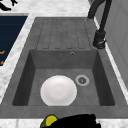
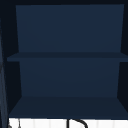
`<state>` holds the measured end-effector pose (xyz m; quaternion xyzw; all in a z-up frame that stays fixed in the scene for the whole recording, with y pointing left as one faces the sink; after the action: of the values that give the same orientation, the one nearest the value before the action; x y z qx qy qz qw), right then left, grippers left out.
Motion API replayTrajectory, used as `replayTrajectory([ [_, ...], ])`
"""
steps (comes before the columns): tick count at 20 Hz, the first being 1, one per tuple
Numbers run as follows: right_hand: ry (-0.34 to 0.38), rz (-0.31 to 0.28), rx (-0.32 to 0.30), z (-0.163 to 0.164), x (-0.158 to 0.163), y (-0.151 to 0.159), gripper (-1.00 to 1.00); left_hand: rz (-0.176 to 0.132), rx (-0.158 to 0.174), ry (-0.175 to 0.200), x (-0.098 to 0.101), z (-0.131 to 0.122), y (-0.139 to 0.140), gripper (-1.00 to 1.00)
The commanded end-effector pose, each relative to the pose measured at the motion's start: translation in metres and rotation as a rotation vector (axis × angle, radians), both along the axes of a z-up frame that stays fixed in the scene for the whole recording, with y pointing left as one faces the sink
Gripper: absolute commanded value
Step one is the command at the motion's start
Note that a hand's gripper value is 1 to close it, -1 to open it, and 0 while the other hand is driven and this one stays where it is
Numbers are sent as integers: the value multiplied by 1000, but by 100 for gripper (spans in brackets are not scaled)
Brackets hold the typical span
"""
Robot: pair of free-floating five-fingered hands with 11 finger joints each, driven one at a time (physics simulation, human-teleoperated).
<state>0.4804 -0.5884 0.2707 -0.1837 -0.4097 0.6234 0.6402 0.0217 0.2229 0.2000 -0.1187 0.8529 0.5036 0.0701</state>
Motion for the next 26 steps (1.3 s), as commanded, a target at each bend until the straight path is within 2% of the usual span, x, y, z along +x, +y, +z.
replayTrajectory([
  [1,6,-22,-39,10,-10,-24,-100,0,0,0,0,0,0,0],
  [6,1,-63,-75,11,-13,-41,-100,0,0,0,0,0,0,0],
  [11,10,-207,-120,7,-13,-40,-100,0,0,0,0,0,0,0],
  [18,35,-339,-207,5,-16,-44,-100,0,0,0,0,0,0,0],
  [22,43,-343,-243,6,-29,-55,-100,0,0,0,0,0,0,0],
  [26,36,-345,-251,7,-47,-63,-100,0,0,0,0,0,0,0],
])
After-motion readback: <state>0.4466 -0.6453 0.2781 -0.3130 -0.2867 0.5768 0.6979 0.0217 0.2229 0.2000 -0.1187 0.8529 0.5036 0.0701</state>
